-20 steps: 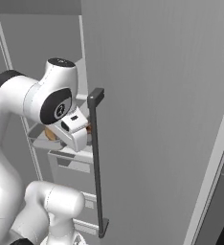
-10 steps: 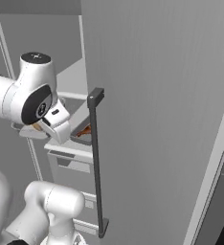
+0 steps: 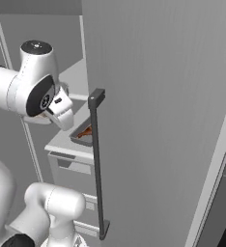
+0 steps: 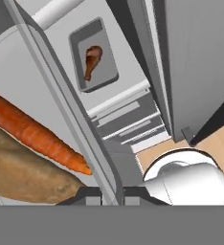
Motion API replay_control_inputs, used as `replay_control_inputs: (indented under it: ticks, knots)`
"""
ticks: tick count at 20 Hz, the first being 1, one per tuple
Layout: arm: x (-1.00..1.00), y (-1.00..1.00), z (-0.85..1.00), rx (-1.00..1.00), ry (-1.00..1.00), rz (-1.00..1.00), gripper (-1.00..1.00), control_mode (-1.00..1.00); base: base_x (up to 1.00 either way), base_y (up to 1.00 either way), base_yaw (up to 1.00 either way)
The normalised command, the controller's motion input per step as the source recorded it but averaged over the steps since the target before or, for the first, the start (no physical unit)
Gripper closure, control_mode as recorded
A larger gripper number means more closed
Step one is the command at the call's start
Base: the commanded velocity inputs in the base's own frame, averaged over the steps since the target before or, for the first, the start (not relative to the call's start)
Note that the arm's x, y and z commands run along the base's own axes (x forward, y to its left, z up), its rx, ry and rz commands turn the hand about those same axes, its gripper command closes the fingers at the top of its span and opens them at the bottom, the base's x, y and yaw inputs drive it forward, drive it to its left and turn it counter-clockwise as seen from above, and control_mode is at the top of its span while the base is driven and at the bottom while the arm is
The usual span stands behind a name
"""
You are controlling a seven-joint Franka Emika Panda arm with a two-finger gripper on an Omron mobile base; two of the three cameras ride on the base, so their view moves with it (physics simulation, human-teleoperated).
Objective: Take the meat container that has the chicken drumstick and place it on the second highest rack of the freezer. Then take the vegetable container that has the carrot and sweet potato and place it on the highest rack of the freezer.
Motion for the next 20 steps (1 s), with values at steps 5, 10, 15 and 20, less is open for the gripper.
replay_control_inputs:
  ticks: [5,10,15,20]
  knots:
    - [0.69,0.00,0.19,0.00,-0.03,-0.07,1.00,-1.00,0.00,0.00,0.00]
    - [0.73,0.00,0.19,0.02,0.00,-0.08,1.00,-1.00,0.00,0.00,0.00]
    - [0.74,0.00,0.02,0.01,-0.01,-0.09,1.00,-1.00,0.00,0.00,0.00]
    - [0.68,0.01,0.00,0.00,-0.01,-0.09,1.00,-1.00,0.00,0.00,0.00]
